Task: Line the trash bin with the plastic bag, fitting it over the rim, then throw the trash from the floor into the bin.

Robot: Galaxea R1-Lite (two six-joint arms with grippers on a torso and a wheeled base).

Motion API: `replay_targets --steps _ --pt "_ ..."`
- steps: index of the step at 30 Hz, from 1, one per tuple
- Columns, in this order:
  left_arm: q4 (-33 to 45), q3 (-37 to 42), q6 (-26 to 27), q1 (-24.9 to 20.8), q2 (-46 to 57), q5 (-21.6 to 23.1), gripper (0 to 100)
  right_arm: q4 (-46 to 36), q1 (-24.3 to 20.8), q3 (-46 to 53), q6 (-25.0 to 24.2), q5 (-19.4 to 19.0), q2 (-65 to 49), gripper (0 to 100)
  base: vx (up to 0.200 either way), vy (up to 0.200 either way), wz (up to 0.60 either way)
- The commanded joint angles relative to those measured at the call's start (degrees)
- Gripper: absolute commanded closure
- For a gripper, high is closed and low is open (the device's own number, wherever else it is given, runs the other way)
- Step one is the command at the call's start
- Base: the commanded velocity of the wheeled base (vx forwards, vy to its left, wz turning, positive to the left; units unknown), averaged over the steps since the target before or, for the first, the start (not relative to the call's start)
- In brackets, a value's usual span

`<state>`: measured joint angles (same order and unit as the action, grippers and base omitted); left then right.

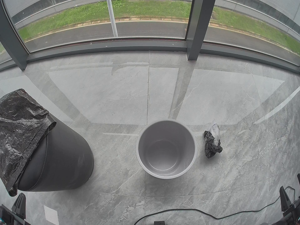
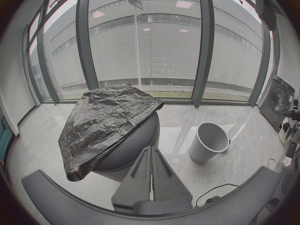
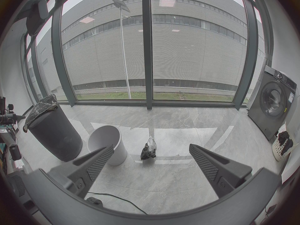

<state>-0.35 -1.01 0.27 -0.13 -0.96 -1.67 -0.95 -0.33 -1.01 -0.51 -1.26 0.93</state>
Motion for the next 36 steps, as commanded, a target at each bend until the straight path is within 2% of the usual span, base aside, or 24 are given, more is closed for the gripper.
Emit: replay_targets --steps 1,4,5,6,7,8,9,11,12,13,16,18,19,22,23,25,29,32,36 --pt "-0.17 1.01 0.00 -0.04 0.96 0.00 100 0.07 -0.02 0.57 0.07 -0.24 -0.93 0 0.000 0.000 0.00" --pt "-0.79 1.01 -0.36 -0.04 0.96 0.26 100 0.42 -0.02 -0.13 -0.81 -0.41 -0.93 0 0.000 0.000 0.00" --pt "-0.96 -0.75 -1.06 -0.13 0.35 0.79 100 0.69 -0.29 -4.26 -3.09 -0.85 -0.31 0 0.000 0.000 0.00" --pt "-0.35 -7.34 -3.78 -0.66 -1.94 1.05 100 0.25 -0.99 -13.31 -9.68 -0.94 3.56 0 0.000 0.000 0.00" --pt "-0.35 -7.34 -3.78 -0.66 -1.94 1.05 100 0.25 -0.99 -13.31 -9.68 -0.94 3.56 0 0.000 0.000 0.00" --pt "0.79 -14.90 -7.65 -0.92 -6.16 0.62 100 -1.42 -2.04 -21.22 -15.92 -0.41 10.15 0 0.000 0.000 0.00" --pt "1.41 -19.64 -8.88 -0.92 -10.20 1.14 100 -2.65 -1.96 -25.71 -16.28 -1.03 15.60 0 0.000 0.000 0.00" --pt "1.32 -22.28 -8.18 -0.92 -13.80 0.88 100 -2.48 -2.13 -28.34 -13.46 -1.47 19.20 0 0.000 0.000 0.00" --pt "1.32 -22.28 -8.18 -0.92 -13.80 0.88 100 -2.48 -2.13 -28.34 -13.46 -1.47 19.20 0 0.000 0.000 0.00" --pt "1.32 -23.25 -7.39 -0.74 -16.53 0.79 100 -1.51 -2.40 -28.87 -11.09 -1.91 22.54 0 0.000 0.000 0.00" --pt "0.79 -23.60 -5.98 -0.04 -23.56 -0.53 100 5.35 -3.80 -28.87 -11.97 -2.00 29.57 0 0.000 0.000 0.00" --pt "0.79 -23.60 -5.98 -0.04 -23.56 -0.53 100 5.35 -3.80 -28.87 -11.97 -2.00 29.57 0 0.000 0.000 0.00" --pt "-3.25 -23.69 -1.59 1.36 -30.85 -3.69 100 14.75 -6.17 -29.49 -13.55 -1.91 37.75 0 0.000 0.000 0.00" --pt "-10.72 -24.74 3.07 1.28 -39.03 -5.45 100 22.57 -8.99 -31.60 -13.55 -1.64 46.97 0 0.000 0.000 0.00" --pt "-10.98 -24.83 3.25 1.28 -39.47 -5.54 100 22.84 -9.25 -31.68 -13.64 -1.56 47.41 0 0.000 0.000 0.00" --pt "-14.85 -27.20 4.74 0.93 -46.67 -8.17 100 27.41 -12.68 -33.44 -14.08 -0.50 54.71 0 0.000 0.000 0.00" --pt "-16.87 -28.87 5.44 0.66 -52.74 -9.58 100 33.56 -16.99 -33.70 -14.61 3.10 61.12 0 0.000 0.000 0.00" --pt "-20.39 -28.70 7.73 0.57 -55.37 -11.95 100 39.10 -20.68 -33.97 -14.52 5.91 65.78 0 0.000 0.000 0.00" --pt "-26.01 -26.76 12.56 0.13 -56.87 -13.89 100 43.93 -23.05 -34.41 -14.43 9.08 71.06 0 0.000 0.000 0.00"
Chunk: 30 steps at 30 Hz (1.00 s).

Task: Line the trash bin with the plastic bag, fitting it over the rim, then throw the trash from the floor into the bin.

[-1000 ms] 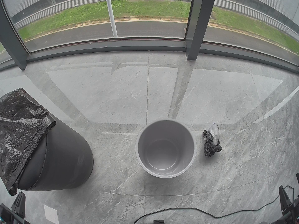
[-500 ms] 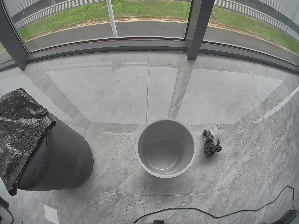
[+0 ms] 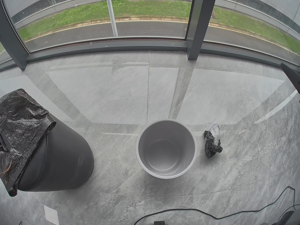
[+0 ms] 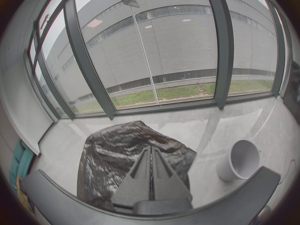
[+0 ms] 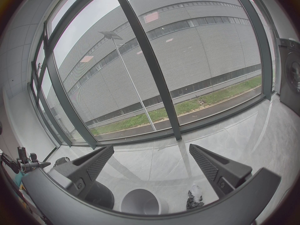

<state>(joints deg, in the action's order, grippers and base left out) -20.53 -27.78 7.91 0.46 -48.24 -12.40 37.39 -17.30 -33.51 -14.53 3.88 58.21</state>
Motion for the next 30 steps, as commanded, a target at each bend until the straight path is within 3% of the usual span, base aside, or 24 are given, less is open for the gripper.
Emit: replay_targets --steps 1,8,12,24,30 --pt "-6.54 0.45 5.89 -1.34 -9.59 -3.16 100 6.38 -6.17 -1.64 -0.50 4.30 14.65 0 0.000 0.000 0.00" --pt "-6.45 5.19 14.68 -4.77 -9.59 -2.37 100 7.35 -6.26 -1.47 -0.59 4.30 17.11 0 0.000 0.000 0.00" --pt "-6.81 8.01 15.20 -7.14 -9.86 -2.37 100 7.35 -6.17 -1.47 -0.59 4.30 16.94 0 0.000 0.000 0.00" --pt "-6.63 7.92 17.31 -8.64 -13.99 -2.28 100 7.26 -6.17 -1.47 -0.59 3.86 17.29 0 0.000 0.000 0.00" --pt "-6.81 8.89 16.96 -13.38 -13.81 -2.28 100 7.26 -6.17 -1.47 -0.59 3.77 17.64 0 0.000 0.000 0.00"
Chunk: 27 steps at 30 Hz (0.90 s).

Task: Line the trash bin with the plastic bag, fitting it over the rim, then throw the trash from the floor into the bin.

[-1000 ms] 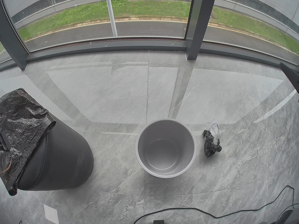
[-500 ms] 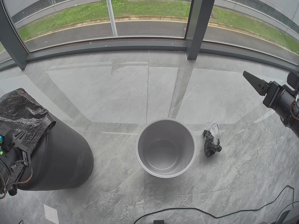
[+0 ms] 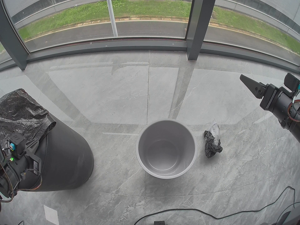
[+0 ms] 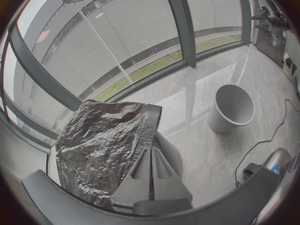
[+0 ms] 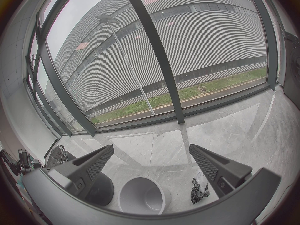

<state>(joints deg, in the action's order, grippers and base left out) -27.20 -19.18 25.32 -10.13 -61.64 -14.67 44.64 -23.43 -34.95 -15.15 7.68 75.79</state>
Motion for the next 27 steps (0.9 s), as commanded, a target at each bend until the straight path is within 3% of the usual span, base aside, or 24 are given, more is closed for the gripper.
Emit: replay_targets --steps 1,6,17,27 --pt "-0.14 0.19 -0.71 -3.23 -0.50 -0.01 100 0.01 -0.04 -0.03 0.04 -0.03 0.15 0 0.000 0.000 0.00" --pt "-0.14 -1.21 -4.84 -4.02 -1.21 1.31 100 0.01 -0.04 0.06 -0.05 -0.03 0.68 0 0.000 0.000 0.00" --pt "-0.49 -1.48 -4.84 -3.93 -4.11 1.48 100 0.01 0.05 0.06 -0.05 -0.12 0.68 0 0.000 0.000 0.00" --pt "-9.28 -1.30 -5.28 -3.58 -9.20 1.22 100 0.01 0.05 0.15 -0.05 -0.12 0.76 0 0.000 0.000 0.00"
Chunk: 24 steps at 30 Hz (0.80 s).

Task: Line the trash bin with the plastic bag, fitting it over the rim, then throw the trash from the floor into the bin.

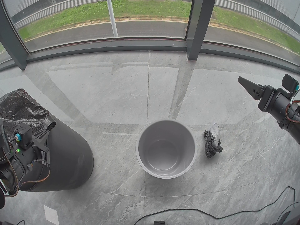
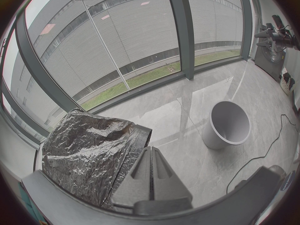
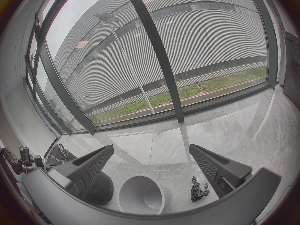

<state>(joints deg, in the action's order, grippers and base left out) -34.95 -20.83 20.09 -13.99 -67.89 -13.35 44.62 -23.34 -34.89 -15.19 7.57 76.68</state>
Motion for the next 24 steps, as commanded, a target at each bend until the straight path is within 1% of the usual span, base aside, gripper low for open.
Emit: replay_targets --steps 1,4,8,14,17,19,22,24 --pt "-3.19 0.53 0.04 0.37 -4.18 -0.27 100 0.03 -0.03 0.08 -0.10 -0.01 -0.13 0 0.000 0.000 0.00" --pt "-5.57 0.62 0.30 0.37 -6.20 -0.63 100 0.03 -0.03 0.08 -0.10 -0.01 -0.13 0 0.000 0.000 0.00" --pt "-7.85 0.62 0.74 0.20 -8.14 -2.38 100 0.03 -0.03 0.08 -0.02 -0.01 -0.13 0 0.000 0.000 0.00" --pt "-9.17 0.27 0.92 0.46 -8.93 -2.74 100 0.03 -0.03 0.08 -0.02 -0.10 -0.13 0 0.000 0.000 0.00" --pt "-9.79 0.36 1.62 0.46 -9.45 -4.49 100 0.03 -0.03 0.08 -0.10 -0.01 -0.13 0 0.000 0.000 0.00" --pt "-10.40 0.53 1.79 0.46 -9.72 -4.84 100 0.03 -0.03 0.08 -0.02 -0.01 -0.13 0 0.000 0.000 0.00" --pt "-12.60 0.88 2.06 0.46 -10.60 -5.11 100 0.03 -0.03 0.08 -0.02 -0.01 -0.13 0 0.000 0.000 0.00" --pt "-15.59 0.71 2.15 0.46 -12.27 -6.34 100 0.03 -0.03 0.17 -0.02 -0.01 -0.13 0 0.000 0.000 0.00"
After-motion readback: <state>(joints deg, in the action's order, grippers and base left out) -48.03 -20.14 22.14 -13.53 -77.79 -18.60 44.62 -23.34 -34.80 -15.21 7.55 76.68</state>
